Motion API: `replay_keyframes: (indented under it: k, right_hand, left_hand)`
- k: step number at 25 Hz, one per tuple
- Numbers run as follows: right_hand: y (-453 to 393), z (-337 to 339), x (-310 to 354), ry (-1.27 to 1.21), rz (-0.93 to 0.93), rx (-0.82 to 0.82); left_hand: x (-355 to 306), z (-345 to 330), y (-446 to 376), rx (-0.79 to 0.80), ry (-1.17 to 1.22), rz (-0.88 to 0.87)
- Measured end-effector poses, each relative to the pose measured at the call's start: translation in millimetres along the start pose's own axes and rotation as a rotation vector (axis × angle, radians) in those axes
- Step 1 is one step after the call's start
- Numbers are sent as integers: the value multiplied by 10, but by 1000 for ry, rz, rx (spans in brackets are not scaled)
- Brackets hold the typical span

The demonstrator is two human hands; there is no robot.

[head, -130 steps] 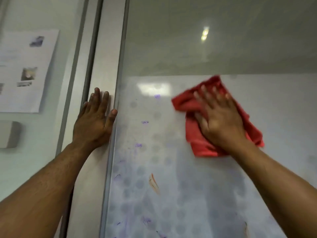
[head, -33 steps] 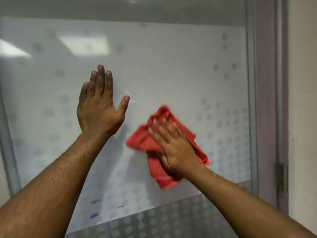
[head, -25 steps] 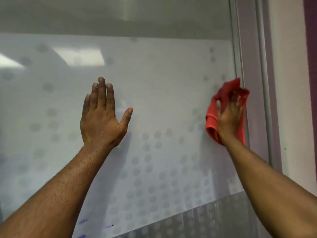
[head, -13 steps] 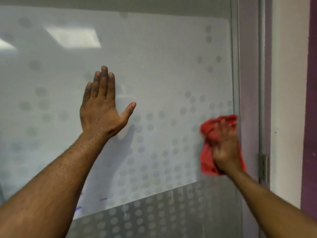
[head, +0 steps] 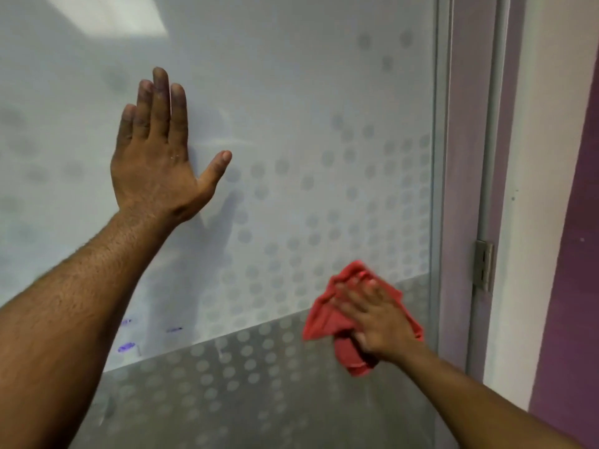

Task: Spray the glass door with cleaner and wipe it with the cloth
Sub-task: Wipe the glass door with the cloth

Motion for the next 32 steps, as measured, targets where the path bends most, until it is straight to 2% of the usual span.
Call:
replay_keyframes:
  k: [1, 3, 4, 5, 6, 7, 10, 11, 12, 13, 16, 18, 20, 22, 26, 28, 29, 30, 32]
  right_hand:
    - [36, 119, -355, -79, -190, -98]
    - [-4, 486, -1121, -268, -734, -402]
    - [-75, 599, -1291, -347, -927, -535]
    - [-185, 625, -1280, -381, -1007, -600]
    - [-304, 591, -1108, -360, -958, -584]
    - [-373, 484, -789, -290, -804, -498]
    - [182, -263, 355, -79, -193, 7]
    - [488, -412, 461, 7, -87, 92]
    - [649, -425, 389, 16, -103, 94]
    - [608, -356, 229, -34, -239, 27]
    - [-107, 171, -285, -151, -801, -398]
    - [-932, 575, -237, -175, -894, -515]
    - [-1634, 767, 118, -134, -810, -507]
    - [-1996, 656, 754, -82, -598, -375]
    - [-1611, -73, 2034, -20, 15, -80]
    - [-1318, -261, 2171, 43, 229, 7]
    - [-1326, -231, 2106, 53, 214, 20]
    - [-1452, -133, 1984, 41, 115, -12]
    - [-1983, 285, 1675, -51, -237, -195]
  left_hand:
    - [-8, 3, 13, 2, -5, -8]
    - [-36, 13, 23, -5, -11, -14]
    - [-54, 14, 30, -7, -15, -11]
    - [-70, 12, 35, -11, -18, -7]
    - [-89, 4, 42, -16, -20, -3]
    - [-101, -3, 40, -19, -21, 3]
    - [-96, 13, 27, -6, -11, 2]
    - [-86, 15, 35, -5, -10, -7]
    - [-76, 15, 47, -5, -22, -15]
    - [-50, 18, 67, 2, -39, -20]
    - [-108, 24, 74, 7, -28, -20]
    - [-119, 41, 68, 14, -29, -46]
    - [-7, 50, 89, 21, -53, -109]
    - [277, 70, 139, 11, -64, -86]
    - [833, 93, 382, 8, -79, -7]
    - [1105, 76, 584, 26, -85, -2]
    - [1273, 72, 692, 37, -88, 17]
    - [1441, 71, 795, 43, -97, 40]
    - [1772, 85, 975, 43, -136, 90]
Point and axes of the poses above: each hand's wrist, its own y-axis away from the middle knuckle, its own z-axis out of the back of the hand, x = y × z, the point moved 8 cm from there along -y, towards the middle knuckle, and after that the axes turned 7 degrees about -y, right-handed, at the moved point
